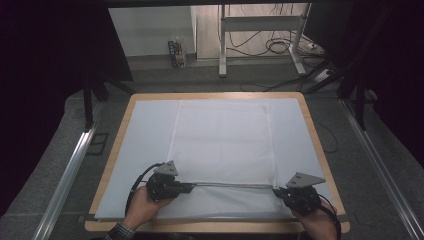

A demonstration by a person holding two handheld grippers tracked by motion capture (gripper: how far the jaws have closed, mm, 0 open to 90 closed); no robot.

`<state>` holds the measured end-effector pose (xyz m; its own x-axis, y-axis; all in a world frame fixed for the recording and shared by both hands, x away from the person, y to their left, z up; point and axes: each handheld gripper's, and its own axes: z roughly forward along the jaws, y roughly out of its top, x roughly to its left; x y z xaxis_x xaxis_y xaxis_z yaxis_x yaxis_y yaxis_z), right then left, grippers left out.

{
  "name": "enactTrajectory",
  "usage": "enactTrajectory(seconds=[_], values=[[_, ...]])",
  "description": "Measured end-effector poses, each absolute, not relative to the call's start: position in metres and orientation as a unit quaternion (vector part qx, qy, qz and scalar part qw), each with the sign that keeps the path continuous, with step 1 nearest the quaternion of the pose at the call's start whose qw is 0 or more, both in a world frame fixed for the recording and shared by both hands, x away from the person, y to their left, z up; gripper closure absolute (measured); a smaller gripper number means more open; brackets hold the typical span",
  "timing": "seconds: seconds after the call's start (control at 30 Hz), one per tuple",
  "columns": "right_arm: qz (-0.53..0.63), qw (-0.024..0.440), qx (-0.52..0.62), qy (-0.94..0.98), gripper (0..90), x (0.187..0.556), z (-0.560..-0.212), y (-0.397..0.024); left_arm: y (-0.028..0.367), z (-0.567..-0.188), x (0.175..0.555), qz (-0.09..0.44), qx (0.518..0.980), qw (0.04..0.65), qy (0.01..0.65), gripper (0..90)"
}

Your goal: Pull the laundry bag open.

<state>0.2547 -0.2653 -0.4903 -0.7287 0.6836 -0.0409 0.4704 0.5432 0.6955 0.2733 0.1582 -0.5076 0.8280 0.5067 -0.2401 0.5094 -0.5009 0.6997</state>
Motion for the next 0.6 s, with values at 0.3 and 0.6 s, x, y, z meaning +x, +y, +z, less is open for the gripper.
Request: enactTrajectory(seconds=[0.3, 0.6], values=[[0.343, 0.153, 0.332, 0.865, 84.4, 0.254, -0.491, -0.264, 0.163, -0.508, 0.27, -0.006, 0.866, 0.404, 0.294, 86.7], [0.343, 0.154, 0.333, 0.865, 84.4, 0.255, -0.49, -0.265, 0.174, -0.509, 0.271, -0.005, 0.861, 0.406, 0.306, 86.7]])
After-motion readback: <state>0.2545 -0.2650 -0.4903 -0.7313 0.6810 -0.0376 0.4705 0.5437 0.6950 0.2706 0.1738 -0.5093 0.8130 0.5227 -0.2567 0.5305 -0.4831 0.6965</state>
